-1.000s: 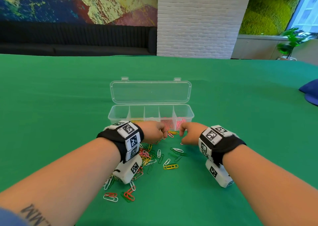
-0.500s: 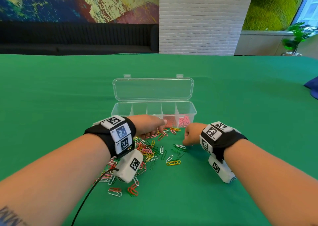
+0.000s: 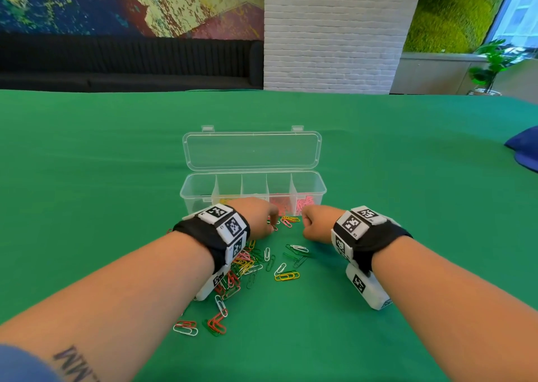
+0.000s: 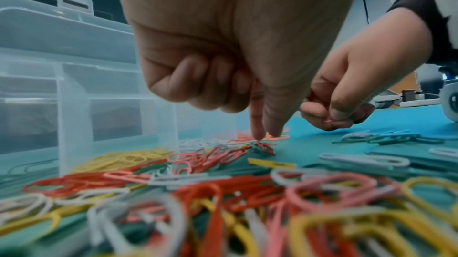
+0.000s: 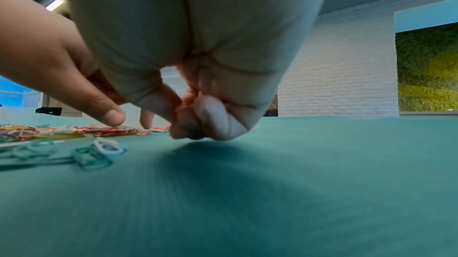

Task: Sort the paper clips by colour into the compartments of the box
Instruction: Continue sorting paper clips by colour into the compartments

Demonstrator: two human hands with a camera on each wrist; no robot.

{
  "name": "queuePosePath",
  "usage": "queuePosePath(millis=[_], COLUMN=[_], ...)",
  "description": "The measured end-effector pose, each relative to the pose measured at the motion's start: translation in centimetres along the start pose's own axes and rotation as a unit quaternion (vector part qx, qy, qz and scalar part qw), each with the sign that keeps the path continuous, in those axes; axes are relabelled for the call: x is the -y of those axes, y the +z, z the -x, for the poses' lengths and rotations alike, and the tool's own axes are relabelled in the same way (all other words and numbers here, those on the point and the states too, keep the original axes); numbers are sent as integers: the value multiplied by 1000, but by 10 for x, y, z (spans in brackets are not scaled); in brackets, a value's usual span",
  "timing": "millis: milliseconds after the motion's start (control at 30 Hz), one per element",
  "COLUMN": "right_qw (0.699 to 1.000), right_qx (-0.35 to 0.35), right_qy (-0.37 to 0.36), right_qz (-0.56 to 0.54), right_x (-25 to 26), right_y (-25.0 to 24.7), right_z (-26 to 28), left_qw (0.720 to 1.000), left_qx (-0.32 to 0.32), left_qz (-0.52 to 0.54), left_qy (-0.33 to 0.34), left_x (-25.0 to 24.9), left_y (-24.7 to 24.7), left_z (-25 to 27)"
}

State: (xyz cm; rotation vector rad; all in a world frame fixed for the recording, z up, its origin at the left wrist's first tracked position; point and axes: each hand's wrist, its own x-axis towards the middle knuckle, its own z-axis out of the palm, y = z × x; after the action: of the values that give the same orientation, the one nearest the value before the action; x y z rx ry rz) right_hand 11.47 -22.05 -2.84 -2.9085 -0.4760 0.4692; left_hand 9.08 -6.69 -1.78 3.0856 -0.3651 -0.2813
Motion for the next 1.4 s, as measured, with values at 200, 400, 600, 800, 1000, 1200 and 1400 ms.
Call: queuePosePath(millis=[200,400,600,800,1000,1200,1400], right_qw=[1000,998,999,999,995,992,994], right_qx=[-1,42,-11,-14,-16,-2,-2], right_qy=[-9,-41,-37,-38,-61,-95,-88], right_qz=[-20,13,-7,30,81,79,63], right_x=[-1,2,1,-3,0,1,3], right_y=[2,-4,-5,0,-3,-4,-2], right_z=[-2,2,1,-1,1,0,1], left_qw=[1000,1000,1000,999,999,999,999], left_qx=[-9,17,23,33,34,34,41], left_qz=[-4,2,13,3,8,26,34], left_qy=[12,9,12,8,8,5,-12], left_x=[-2,-1,0,-1,-1,1,0], left_y=[-1,-2,-1,1,5,4,3], left_z=[-1,-2,-2,-4,-4,-5,-5])
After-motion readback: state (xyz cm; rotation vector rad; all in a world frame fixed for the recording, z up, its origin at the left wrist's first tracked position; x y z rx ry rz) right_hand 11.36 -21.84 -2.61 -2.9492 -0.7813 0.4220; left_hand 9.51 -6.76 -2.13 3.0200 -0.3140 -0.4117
